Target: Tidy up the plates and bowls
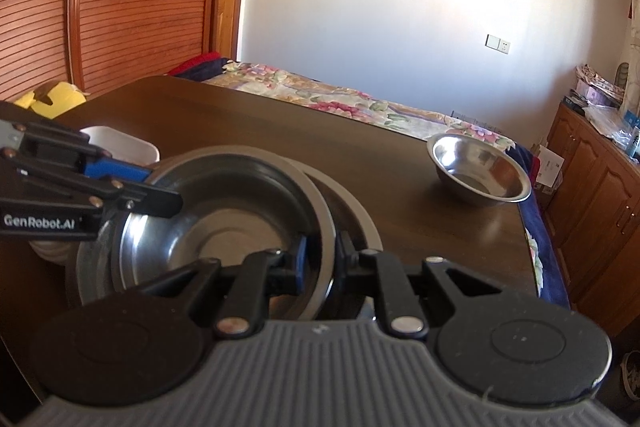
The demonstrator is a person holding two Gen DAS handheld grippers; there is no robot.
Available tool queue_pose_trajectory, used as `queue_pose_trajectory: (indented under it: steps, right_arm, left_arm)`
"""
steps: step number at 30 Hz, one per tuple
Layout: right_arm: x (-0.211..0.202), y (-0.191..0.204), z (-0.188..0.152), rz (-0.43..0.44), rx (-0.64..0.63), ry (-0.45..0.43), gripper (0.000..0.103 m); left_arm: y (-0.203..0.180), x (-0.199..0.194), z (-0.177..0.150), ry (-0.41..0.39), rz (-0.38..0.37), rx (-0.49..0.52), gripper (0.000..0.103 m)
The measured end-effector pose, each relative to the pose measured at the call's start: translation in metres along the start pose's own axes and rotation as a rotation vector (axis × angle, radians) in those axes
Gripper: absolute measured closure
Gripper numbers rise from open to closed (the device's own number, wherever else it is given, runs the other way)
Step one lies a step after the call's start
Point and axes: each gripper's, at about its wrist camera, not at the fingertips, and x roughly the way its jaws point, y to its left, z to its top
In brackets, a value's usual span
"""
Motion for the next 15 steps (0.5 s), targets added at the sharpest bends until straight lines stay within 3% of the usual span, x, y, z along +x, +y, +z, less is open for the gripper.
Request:
queue_pose_trajectory:
  steps: [15]
  right_arm:
    - [0.005,0.005,0.01,0.011,-0.056,0.069,0.086]
  left_arm:
    - [0.001,-0.01,-0.007,-0.062,0.022,-0.033,0.084]
